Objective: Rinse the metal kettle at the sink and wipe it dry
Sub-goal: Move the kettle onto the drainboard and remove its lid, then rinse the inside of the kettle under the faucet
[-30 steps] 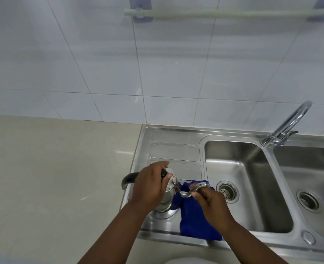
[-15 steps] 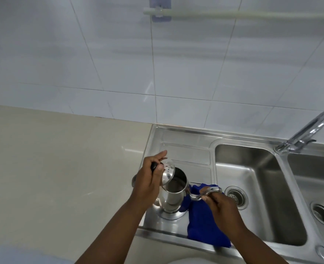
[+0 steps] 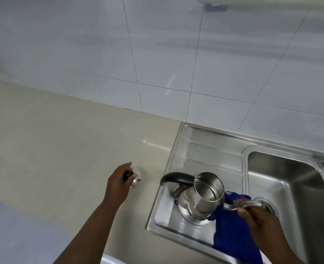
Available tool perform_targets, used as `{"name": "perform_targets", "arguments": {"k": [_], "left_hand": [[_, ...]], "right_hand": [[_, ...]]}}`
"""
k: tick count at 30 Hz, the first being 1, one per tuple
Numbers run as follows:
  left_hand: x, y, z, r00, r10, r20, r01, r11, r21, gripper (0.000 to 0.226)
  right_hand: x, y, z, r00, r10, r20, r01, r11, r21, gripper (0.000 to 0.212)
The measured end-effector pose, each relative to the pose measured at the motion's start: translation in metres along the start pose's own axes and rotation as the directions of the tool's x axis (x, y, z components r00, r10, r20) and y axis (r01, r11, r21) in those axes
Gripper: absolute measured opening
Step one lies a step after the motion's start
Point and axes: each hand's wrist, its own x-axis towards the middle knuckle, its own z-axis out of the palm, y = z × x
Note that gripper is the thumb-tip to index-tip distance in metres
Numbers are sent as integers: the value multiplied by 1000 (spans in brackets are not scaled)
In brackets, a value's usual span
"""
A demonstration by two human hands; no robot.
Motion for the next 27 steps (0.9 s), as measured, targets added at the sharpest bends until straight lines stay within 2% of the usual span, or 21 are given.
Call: {"name": "perform_targets", "arguments": {"k": [4,10,15,18,21,23,25,27], "left_hand": [[1,-23,10,998,-42,38,40,998,51,43],[0,-37,14,995,-90,50,85,992,95,46],[-1,-30,11,993,-97,68,91,992,83,56],[-2,-15,10,996,-48,70,42,995,87,62],[-4,11,13,997,22,72,-26,999,45,57],[-6,32,19,992,92,88,-90,996,-24,49],[-11,55,31,963,191,189,-180,981,-71,47],[-12,70,42,906,231,354,-193,971,-140,47]], "right_hand": [[-3,-7,-2,1000,-9,12,9,999,33,48],[-3,-11,-3,999,-38,-8,39,996,84,64],[-6,-12,-3,999,-38,-9,39,994,106,60],[-6,-12,-3,999,-36,-31,40,993,112,47],[-5,-9,-1,999,-21,-26,24,993,120,49],[-4,-9,1,999,-30,-12,31,993,114,40],[-6,-8,1,999,-25,-33,28,993,111,37],[-4,-7,3,999,-26,-42,31,993,117,32]]}}
